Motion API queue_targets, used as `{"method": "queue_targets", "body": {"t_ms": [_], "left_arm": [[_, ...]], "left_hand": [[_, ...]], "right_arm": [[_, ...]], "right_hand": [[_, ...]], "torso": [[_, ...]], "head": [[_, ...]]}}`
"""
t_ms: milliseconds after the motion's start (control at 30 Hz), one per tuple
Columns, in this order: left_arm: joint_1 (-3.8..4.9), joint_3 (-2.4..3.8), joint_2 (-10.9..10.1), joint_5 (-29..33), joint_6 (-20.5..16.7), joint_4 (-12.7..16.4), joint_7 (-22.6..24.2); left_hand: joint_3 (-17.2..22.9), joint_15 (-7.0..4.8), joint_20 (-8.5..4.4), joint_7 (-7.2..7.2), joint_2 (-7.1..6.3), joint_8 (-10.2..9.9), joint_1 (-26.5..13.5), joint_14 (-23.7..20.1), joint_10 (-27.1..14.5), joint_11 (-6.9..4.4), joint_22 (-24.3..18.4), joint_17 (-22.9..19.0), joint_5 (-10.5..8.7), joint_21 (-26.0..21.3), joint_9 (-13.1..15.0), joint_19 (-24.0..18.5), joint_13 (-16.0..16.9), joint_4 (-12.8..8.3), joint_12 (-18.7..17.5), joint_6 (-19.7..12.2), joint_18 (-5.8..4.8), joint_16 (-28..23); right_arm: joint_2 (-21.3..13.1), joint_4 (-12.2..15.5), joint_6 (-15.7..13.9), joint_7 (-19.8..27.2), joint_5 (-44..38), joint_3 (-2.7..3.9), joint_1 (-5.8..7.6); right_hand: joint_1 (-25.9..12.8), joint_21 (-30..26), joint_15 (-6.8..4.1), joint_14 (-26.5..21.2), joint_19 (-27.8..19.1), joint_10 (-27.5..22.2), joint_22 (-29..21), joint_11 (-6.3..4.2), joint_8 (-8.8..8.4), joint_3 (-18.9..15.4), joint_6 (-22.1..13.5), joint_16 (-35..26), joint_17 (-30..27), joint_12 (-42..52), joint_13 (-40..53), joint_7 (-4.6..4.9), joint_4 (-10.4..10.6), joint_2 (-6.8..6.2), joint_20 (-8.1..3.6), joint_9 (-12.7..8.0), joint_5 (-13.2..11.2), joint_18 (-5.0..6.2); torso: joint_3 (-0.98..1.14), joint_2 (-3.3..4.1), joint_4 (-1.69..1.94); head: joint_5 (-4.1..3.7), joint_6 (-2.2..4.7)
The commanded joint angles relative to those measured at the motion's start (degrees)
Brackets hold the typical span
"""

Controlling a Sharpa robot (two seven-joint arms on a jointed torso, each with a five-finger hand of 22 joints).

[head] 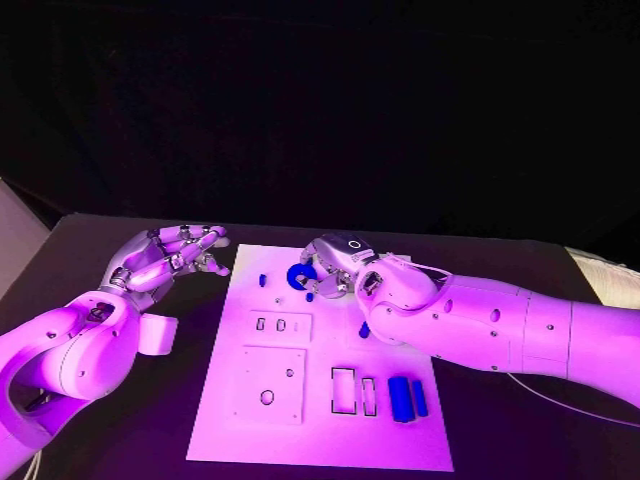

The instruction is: Assemble the parts on the task board

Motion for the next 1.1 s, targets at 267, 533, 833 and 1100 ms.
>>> {"method": "queue_targets", "body": {"t_ms": [267, 533, 833, 1100], "left_arm": [[-0.06, 0.03, -0.1, 0.2, 0.7, 0.1, 0.1], [-0.19, 0.03, -0.2, 0.2, 0.6, 0.0, 0.2], [-0.6, 0.02, -0.1, 0.2, 0.8, -0.2, 0.2], [-1.03, 0.02, -0.1, 0.2, 0.9, -0.4, 0.3]], "left_hand": [[-0.3, 0.05, -0.02, -0.04, 0.45, 0.1, 0.3, -0.4, -0.4, 0.05, 0.1, 0.0, -0.13, 0.2, 0.1, -0.4, 0.0, -0.1, 0.3, -0.5, 0.22, 0.4], [-0.3, 0.06, -0.02, -0.02, 0.5, 0.1, 0.4, -0.4, -0.4, 0.06, 0.1, -0.1, -0.12, 0.3, 0.1, -0.4, 0.0, -0.1, 0.3, -0.5, 0.22, 0.4], [-0.3, 0.06, -0.01, -0.02, 0.54, 0.1, 0.4, -0.4, -0.4, 0.06, 0.1, -0.1, -0.1, 0.3, 0.1, -0.5, 0.0, -0.1, 0.3, -0.5, 0.22, 0.4], [-0.3, 0.07, -0.01, -0.03, 0.55, 0.1, 0.5, -0.5, -0.4, 0.06, 0.1, -0.1, -0.1, 0.3, 0.1, -0.5, 0.0, -0.2, 0.3, -0.5, 0.22, 0.4]], "right_arm": [[-4.3, 3.7, -6.6, 6.3, 9.0, 0.14, -0.1], [-9.0, 7.8, -4.5, 10.0, 16.4, 0.41, 0.24], [-12.7, 10.2, -2.2, 9.9, 17.9, 0.45, 0.31], [-17.5, 9.3, -2.5, 16.0, 25.2, 0.88, 1.0]], "right_hand": [[0.5, 0.0, -0.06, 5.9, 0.2, 3.9, 0.2, 0.01, 0.13, 0.5, 0.2, 0.1, 14.7, 0.3, 12.7, -0.01, -0.1, -0.23, 0.03, -0.2, 0.6, -0.66], [3.4, 0.1, 0.02, 6.0, 0.3, 4.2, 0.5, 0.1, 0.34, 1.8, 0.6, 0.2, 15.0, 0.6, 13.0, 0.1, -2.6, -0.83, 0.06, -0.2, -0.8, -0.71], [6.5, -0.1, -0.07, 5.9, 0.3, 4.1, 0.6, -0.02, 0.85, 2.5, 1.6, 0.2, 14.9, 0.5, 13.0, -0.03, -5.8, -1.28, -0.02, 0.0, -3.9, -0.69], [7.4, -4.2, 0.09, 5.1, -1.9, 2.1, -3.1, 0.21, 0.36, 1.4, 0.5, -0.9, 11.8, -1.8, 10.9, 0.25, -7.4, -3.08, 0.1, -0.3, -4.7, 0.2]], "torso": [[0.04, 0.05, -0.15], [0.11, -0.07, -0.37], [0.29, -0.16, -0.37], [0.31, -0.21, -0.47]], "head": [[0.45, 0.07], [0.49, 0.19], [0.51, 0.29], [-0.72, 0.5]]}}
